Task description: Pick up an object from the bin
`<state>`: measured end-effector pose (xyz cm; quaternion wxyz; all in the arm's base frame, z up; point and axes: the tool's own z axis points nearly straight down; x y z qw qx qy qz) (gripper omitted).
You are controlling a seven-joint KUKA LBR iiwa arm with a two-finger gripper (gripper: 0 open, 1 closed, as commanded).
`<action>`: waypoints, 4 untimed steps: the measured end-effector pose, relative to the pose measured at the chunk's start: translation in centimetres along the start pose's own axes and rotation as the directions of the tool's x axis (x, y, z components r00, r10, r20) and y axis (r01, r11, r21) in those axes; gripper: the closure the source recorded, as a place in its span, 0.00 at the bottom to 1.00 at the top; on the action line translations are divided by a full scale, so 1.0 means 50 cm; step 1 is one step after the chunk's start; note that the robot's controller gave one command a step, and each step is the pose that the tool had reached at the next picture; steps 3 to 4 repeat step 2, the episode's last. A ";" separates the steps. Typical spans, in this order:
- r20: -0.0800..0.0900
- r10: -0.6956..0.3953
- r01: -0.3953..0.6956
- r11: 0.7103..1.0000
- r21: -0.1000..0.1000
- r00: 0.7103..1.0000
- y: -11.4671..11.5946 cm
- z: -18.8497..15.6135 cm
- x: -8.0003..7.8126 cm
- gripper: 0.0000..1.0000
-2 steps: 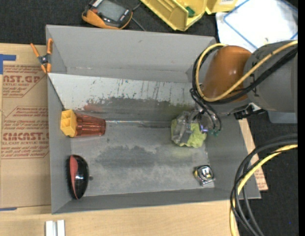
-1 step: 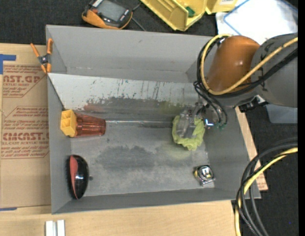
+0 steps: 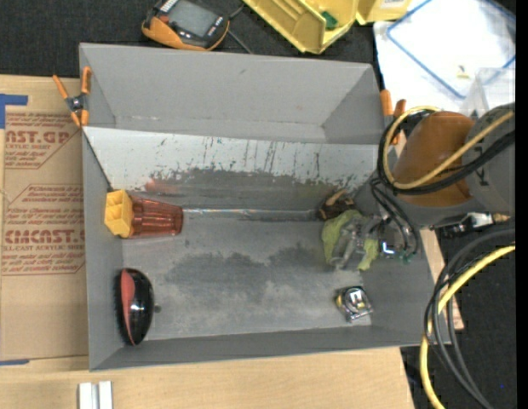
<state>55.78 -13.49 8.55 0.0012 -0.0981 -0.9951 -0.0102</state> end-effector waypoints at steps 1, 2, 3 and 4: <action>0.017 -0.005 0.005 1.000 0.006 1.000 0.133 -0.053 -0.023 1.00; 0.000 0.013 -0.013 1.000 0.005 1.000 0.105 -0.086 -0.005 1.00; 0.000 0.013 -0.013 1.000 0.005 1.000 0.105 -0.086 -0.005 1.00; 0.000 0.013 -0.013 1.000 0.005 1.000 0.105 -0.086 -0.005 1.00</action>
Offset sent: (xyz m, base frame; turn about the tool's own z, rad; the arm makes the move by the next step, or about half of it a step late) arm -0.0130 -0.0047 0.1310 0.0869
